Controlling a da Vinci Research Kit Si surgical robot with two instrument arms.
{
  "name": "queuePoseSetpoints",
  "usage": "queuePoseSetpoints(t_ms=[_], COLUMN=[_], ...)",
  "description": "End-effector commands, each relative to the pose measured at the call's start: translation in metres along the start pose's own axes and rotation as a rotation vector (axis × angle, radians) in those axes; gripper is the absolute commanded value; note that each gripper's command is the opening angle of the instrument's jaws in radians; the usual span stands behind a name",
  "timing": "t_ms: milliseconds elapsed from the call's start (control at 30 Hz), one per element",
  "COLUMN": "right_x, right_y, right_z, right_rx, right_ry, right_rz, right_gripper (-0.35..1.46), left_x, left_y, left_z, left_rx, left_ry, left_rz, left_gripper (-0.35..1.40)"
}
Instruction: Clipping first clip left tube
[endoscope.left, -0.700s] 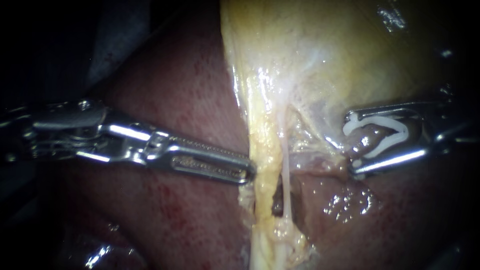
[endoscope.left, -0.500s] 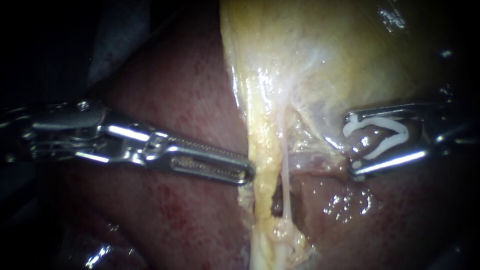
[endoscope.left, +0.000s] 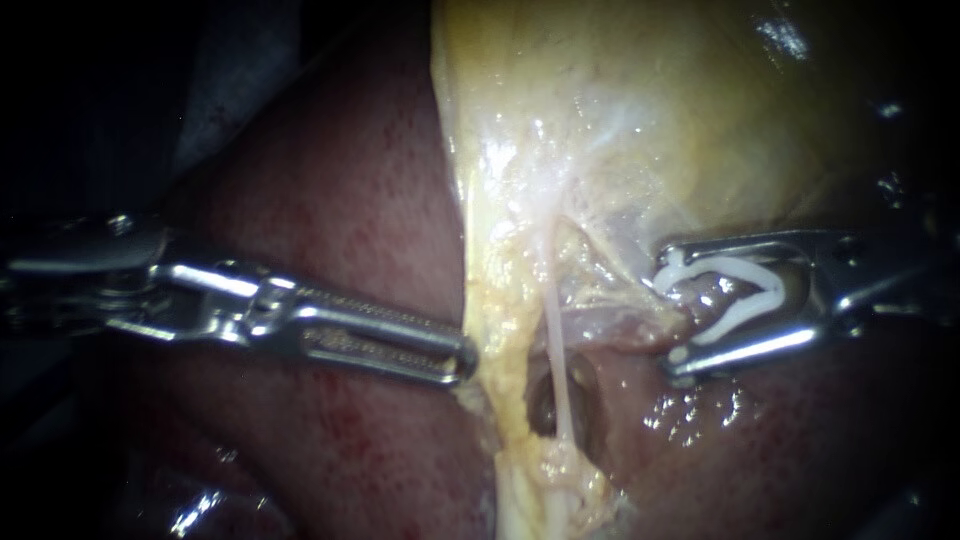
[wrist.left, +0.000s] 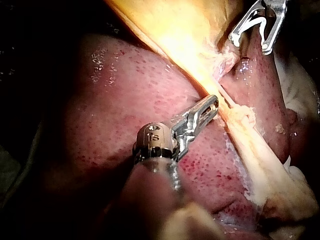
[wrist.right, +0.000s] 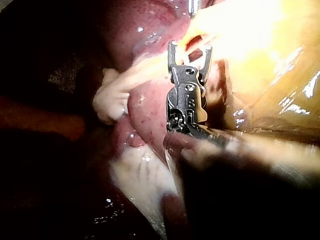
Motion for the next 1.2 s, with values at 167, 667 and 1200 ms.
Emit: queuePoseSetpoints(t_ms=[167, 667, 1200], right_x=[-0.0009, -0.0038, -0.0059], right_y=[-0.0009, -0.0028, -0.0016], right_z=[0.0018, 0.0081, 0.0139], right_rx=[0.015, 0.062, 0.106], right_ry=[-0.007, -0.034, -0.064], right_rz=[-0.012, 0.002, 0.003], right_gripper=[0.60, 0.58, 0.58], left_x=[-0.0005, -0.0008, -0.0008], left_y=[-0.0011, -0.0018, -0.0019], left_z=[-0.0013, -0.0015, -0.0015], left_rx=[0.000, 0.002, 0.001], left_ry=[-0.015, -0.018, -0.019], left_rz=[-0.005, -0.007, -0.007], left_gripper=[-0.35, -0.35, -0.35])
